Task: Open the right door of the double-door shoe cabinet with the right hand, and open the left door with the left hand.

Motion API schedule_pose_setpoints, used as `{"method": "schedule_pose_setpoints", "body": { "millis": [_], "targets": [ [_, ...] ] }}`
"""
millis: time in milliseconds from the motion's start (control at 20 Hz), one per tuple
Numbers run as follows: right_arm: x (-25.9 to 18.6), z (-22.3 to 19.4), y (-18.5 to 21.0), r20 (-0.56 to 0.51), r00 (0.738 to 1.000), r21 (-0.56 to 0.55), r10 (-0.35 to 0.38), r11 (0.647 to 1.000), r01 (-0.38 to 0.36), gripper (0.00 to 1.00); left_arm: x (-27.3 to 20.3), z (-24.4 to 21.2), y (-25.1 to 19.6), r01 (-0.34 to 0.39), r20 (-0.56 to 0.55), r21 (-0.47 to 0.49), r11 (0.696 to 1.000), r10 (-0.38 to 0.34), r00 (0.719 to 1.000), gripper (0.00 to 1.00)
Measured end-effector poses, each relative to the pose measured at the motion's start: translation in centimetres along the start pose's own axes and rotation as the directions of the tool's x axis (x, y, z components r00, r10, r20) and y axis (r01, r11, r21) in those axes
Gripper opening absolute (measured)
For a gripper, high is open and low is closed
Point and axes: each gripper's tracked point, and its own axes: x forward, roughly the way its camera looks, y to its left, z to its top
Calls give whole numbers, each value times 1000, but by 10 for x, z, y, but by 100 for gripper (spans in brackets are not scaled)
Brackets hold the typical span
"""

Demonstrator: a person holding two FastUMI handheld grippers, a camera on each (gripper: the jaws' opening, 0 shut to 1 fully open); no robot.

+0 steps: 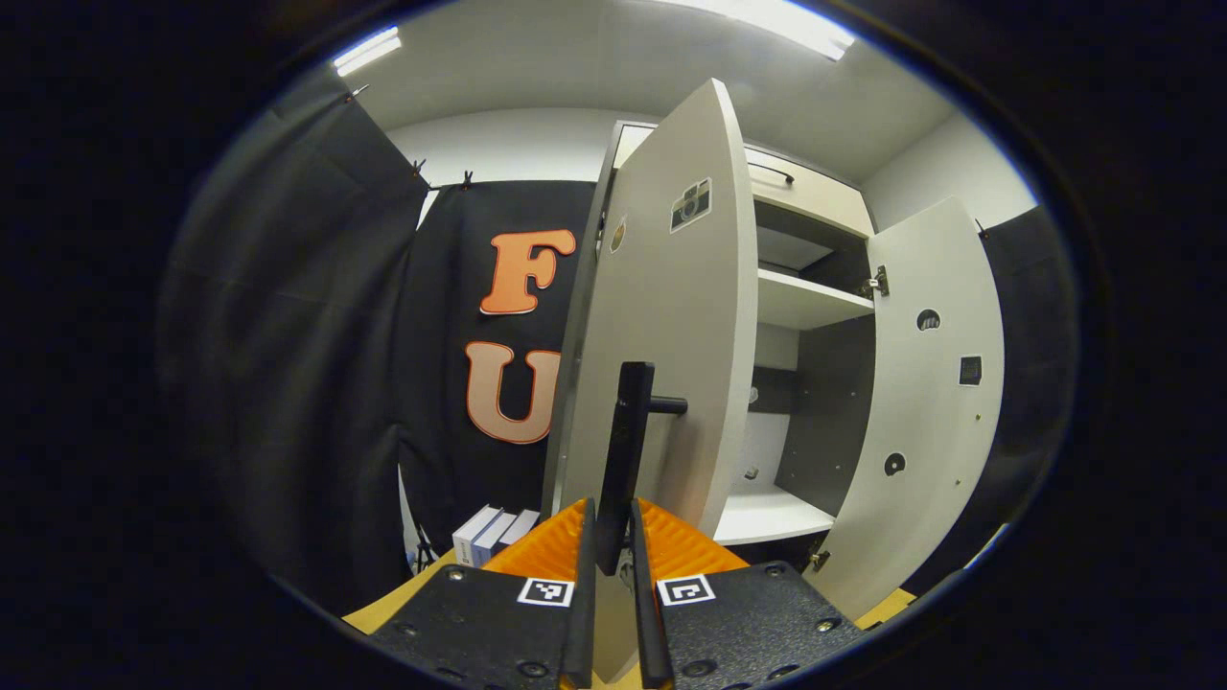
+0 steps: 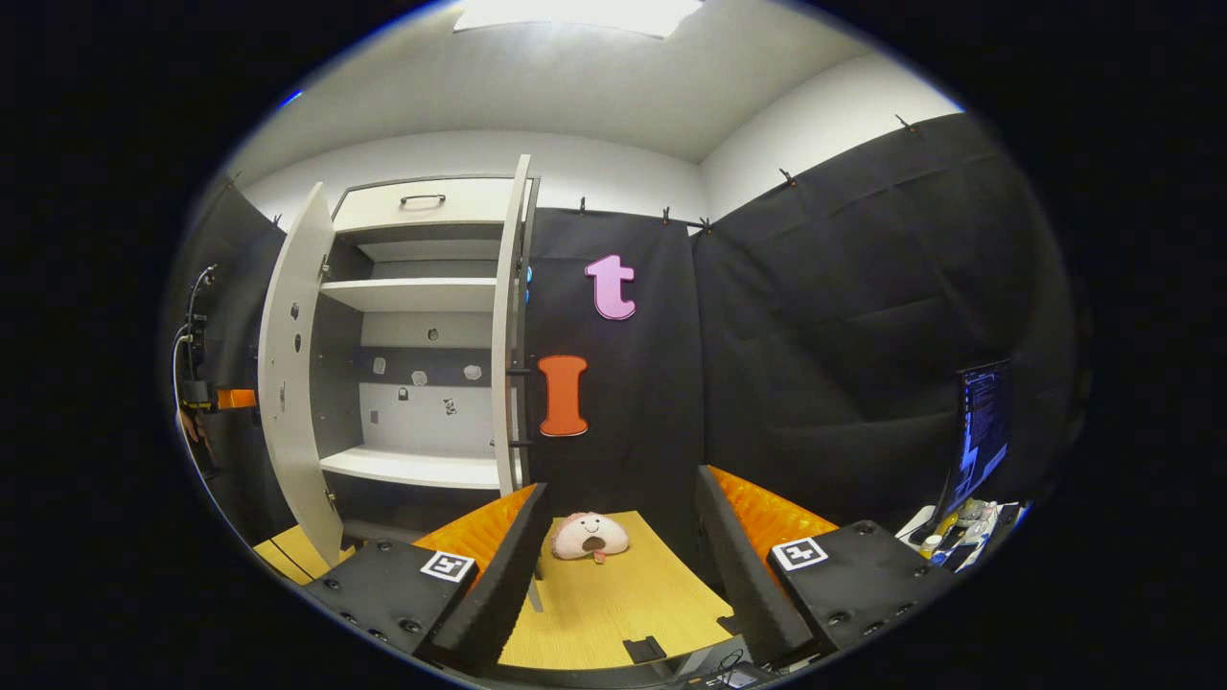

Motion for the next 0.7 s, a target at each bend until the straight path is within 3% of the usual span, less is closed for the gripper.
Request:
{"method": "schedule_pose_setpoints", "body": {
  "millis": [100,300,500,650,700],
  "targets": [
    [3,1,6,4,1000,-1,13,1000,-13,97,1,14,3,2,47,25,1000,-3,999,18],
    [6,4,15,18,999,3,30,1000,-30,97,7,5,11,18,29,16,1000,-18,999,17],
    [7,-1,17,4,1000,-5,24,1000,-24,97,9,7,35,-19,57,46,999,17,998,18],
    [9,1,25,-3,999,0,32,999,-32,97,10,13,61,-43,81,55,998,39,996,11],
    [9,2,30,-3,999,2,39,999,-39,97,10,18,70,-49,97,59,997,43,994,4]
  ]
}}
